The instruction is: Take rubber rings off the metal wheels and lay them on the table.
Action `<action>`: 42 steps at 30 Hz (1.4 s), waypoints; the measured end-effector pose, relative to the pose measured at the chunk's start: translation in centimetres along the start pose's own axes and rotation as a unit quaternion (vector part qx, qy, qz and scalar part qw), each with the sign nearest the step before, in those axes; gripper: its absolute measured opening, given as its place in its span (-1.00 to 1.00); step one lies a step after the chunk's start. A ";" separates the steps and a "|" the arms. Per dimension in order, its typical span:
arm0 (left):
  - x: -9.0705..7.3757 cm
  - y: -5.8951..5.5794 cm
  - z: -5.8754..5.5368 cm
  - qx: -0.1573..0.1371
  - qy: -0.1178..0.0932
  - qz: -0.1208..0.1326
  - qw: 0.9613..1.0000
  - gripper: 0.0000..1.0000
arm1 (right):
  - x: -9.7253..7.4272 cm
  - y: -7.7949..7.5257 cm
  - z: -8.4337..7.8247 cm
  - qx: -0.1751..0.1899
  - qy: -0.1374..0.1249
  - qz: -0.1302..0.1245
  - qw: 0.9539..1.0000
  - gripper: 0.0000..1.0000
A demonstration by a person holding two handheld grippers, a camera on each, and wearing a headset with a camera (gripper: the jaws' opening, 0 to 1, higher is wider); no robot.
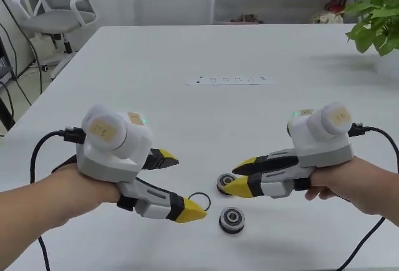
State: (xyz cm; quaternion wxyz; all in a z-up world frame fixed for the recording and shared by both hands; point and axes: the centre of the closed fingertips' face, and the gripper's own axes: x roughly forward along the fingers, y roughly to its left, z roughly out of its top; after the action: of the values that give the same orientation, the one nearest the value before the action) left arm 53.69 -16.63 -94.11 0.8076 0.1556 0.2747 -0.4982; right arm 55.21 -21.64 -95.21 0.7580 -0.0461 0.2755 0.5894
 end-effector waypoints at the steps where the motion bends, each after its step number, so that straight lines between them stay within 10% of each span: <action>1: 0.1 0.0 0.0 0.001 0.000 -0.001 1.000 0.40 | -0.1 0.0 -0.1 0.000 0.000 -0.001 1.000 -0.39; 42: 5.5 -2.8 -1.5 0.016 0.042 -0.056 0.997 0.00 | -0.1 0.6 -6.8 -0.017 0.047 0.011 0.999 -0.38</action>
State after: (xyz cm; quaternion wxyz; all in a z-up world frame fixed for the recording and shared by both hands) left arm 52.70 -21.09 -98.48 0.7633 0.1737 0.3085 -0.5404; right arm 52.14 -24.23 -100.79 0.7370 -0.0838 0.3009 0.5994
